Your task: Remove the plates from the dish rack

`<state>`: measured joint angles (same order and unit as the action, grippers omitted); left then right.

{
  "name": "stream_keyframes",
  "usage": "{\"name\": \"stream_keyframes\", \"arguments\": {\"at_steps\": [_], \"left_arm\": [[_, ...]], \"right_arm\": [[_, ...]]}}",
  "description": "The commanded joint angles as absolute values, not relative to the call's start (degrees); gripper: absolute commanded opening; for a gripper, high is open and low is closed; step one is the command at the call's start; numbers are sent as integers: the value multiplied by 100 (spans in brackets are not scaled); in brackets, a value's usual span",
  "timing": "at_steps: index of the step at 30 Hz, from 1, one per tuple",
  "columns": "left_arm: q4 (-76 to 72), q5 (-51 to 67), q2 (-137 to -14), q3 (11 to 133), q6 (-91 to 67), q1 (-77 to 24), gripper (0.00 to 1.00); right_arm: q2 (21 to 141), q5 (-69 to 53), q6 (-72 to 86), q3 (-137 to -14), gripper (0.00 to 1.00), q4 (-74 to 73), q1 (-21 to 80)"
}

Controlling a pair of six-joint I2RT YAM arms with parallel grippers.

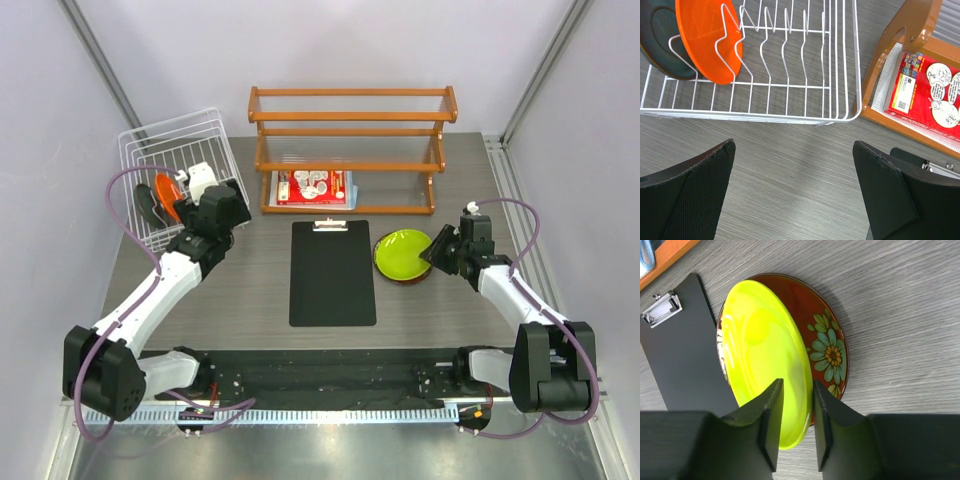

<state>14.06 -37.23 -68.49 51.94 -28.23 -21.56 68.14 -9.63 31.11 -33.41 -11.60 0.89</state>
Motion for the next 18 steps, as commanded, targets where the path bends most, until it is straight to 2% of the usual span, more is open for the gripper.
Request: {"name": "stream_keyframes", "arguments": {"at_steps": [1,2,4,5,7,8,10,18], "left_arm": [[1327,-3542,-6873,5299,-2812,-1934,99],[1362,-3525,-6917,5326,-2804,-1890,100],[1397,-3437,-6943,5413,-2812,-1750,100],[1397,-3384,-6969,5423,-2812,-1706,100],[1406,-3270,-7005,5501,-2804,-1565,99],[1415,-3252,-7014,5528,-2812,-1530,99],[1406,-3217,-7040,5581,-2795,-1424,99],[1389,-2945,-7242,5854,-2663,-643,99]], "right_arm": [[6706,-1020,2857,-3375,40,-1028,79],[6689,-1011,2830,-3401,49,-1028,79],[6723,-941,2769,-3463,52,-1142,79],[6741,-906,2734,-3532,60,-1177,79],[6785,-800,2663,-3656,63,-1397,79],[6768,-774,2637,-3726,72,-1450,79],[6768,-563,2541,-3866,77,-1695,70],[6496,-343,2496,-4104,78,-1881,79]]}}
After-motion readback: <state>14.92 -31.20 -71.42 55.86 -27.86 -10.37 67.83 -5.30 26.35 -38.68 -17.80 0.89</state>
